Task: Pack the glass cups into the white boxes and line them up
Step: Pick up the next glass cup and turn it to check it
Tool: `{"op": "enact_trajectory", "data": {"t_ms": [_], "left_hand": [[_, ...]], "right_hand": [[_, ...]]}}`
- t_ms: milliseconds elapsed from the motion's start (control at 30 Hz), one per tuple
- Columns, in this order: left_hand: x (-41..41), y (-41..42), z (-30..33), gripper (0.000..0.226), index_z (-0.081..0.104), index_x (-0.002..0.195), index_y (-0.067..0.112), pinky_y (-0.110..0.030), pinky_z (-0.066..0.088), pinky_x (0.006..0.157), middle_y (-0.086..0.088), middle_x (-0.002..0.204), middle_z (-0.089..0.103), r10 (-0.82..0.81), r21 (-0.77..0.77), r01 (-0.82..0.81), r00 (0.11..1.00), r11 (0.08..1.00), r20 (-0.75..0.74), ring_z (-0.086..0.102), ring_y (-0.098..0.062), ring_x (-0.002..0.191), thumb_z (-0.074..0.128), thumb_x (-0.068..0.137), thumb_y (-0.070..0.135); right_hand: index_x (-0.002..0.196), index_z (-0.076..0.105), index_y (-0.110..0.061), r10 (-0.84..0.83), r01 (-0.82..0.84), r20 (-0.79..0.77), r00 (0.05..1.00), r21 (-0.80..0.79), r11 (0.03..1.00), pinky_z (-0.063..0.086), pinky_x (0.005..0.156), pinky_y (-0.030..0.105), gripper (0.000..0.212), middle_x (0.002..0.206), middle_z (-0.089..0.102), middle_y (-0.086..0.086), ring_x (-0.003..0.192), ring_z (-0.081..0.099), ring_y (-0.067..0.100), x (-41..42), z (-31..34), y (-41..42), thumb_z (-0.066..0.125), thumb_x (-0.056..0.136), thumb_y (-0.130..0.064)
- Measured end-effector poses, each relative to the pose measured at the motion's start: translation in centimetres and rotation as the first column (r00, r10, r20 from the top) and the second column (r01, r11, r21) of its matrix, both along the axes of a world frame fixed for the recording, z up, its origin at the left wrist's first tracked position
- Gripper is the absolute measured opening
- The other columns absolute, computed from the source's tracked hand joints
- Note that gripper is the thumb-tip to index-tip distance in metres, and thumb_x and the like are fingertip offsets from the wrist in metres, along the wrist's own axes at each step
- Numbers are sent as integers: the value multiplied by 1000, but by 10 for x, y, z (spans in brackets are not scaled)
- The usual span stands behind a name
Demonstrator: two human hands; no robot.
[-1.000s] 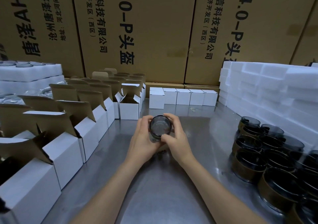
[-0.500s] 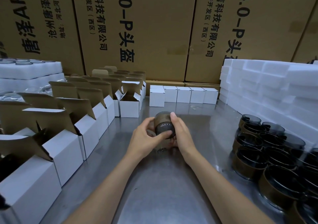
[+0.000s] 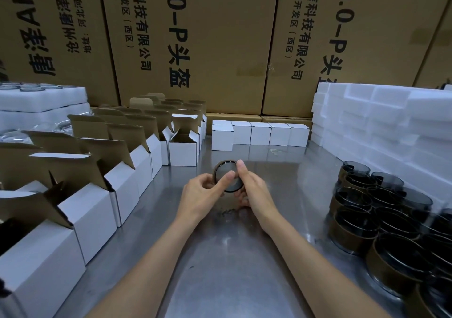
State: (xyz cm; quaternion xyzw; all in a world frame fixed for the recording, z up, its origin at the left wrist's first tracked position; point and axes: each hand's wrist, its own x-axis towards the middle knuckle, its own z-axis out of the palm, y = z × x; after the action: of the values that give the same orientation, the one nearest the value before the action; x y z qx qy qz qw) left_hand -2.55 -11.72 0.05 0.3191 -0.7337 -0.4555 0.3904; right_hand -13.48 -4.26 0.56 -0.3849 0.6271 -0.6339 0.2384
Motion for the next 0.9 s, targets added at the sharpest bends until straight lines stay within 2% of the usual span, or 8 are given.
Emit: {"op": "enact_trajectory", "data": {"t_ms": [167,233,400,533,600,667,767,900], "left_hand": [[0,-1,-1,56,65,103,23,-20,50,75,8,94,70,-44,-33,43,999,999,-32,65,-9,91,70,63,62],[-1,-2,-2,55,60,117,25,-28,54,82,6,103,69,-58,-61,55,997,997,-46,65,-12,95,78,69,45],[0,-2,-2,63,56,125,24,-35,53,88,3,108,67,-66,-98,59,995,993,-71,64,-14,97,83,69,28],[0,-3,-3,60,52,124,35,-28,54,83,11,104,65,-88,-133,78,993,988,-74,63,-12,94,81,72,25],[1,-3,-4,59,51,127,35,-25,54,82,13,106,64,-107,-145,96,992,985,-72,62,-11,96,79,76,24],[1,-4,-6,58,48,129,37,-26,53,83,15,108,62,-107,-163,98,993,982,-52,61,-11,99,75,80,22],[0,-4,-8,68,37,142,32,-30,49,92,10,129,54,-49,-216,44,999,975,-16,55,-12,113,71,84,19],[-1,-2,-8,72,39,140,34,-28,45,92,11,138,45,1,-454,27,998,891,61,47,-10,123,65,79,5]], "right_hand": [[95,68,-28,104,-95,83,991,-105,990,50,58,23,36,84,69,-4,69,64,9,-1,-1,2,53,84,-59],[106,65,-27,128,-116,94,987,-129,985,53,60,24,28,96,70,1,77,67,8,0,0,2,49,93,-46],[113,60,-34,126,-116,61,990,-146,983,53,64,23,25,104,67,-5,89,66,8,1,0,2,44,97,-44],[108,58,-47,170,-159,67,983,-150,976,52,59,18,16,94,69,-22,84,68,1,0,1,3,48,95,-46],[116,53,-46,200,-186,79,977,-153,971,51,59,16,31,95,68,-22,82,67,-1,0,0,2,62,87,-44],[126,49,-39,190,-179,63,980,-144,973,55,70,22,54,110,65,-13,93,66,4,0,-4,-1,69,77,-40],[124,47,-41,86,-88,-22,996,-138,986,53,92,36,55,120,59,-8,107,59,7,-1,-9,-3,76,79,-31],[132,44,-37,-55,20,-267,962,-133,991,48,94,25,70,123,51,-6,109,50,-2,-1,-12,-4,81,73,-25]]}}
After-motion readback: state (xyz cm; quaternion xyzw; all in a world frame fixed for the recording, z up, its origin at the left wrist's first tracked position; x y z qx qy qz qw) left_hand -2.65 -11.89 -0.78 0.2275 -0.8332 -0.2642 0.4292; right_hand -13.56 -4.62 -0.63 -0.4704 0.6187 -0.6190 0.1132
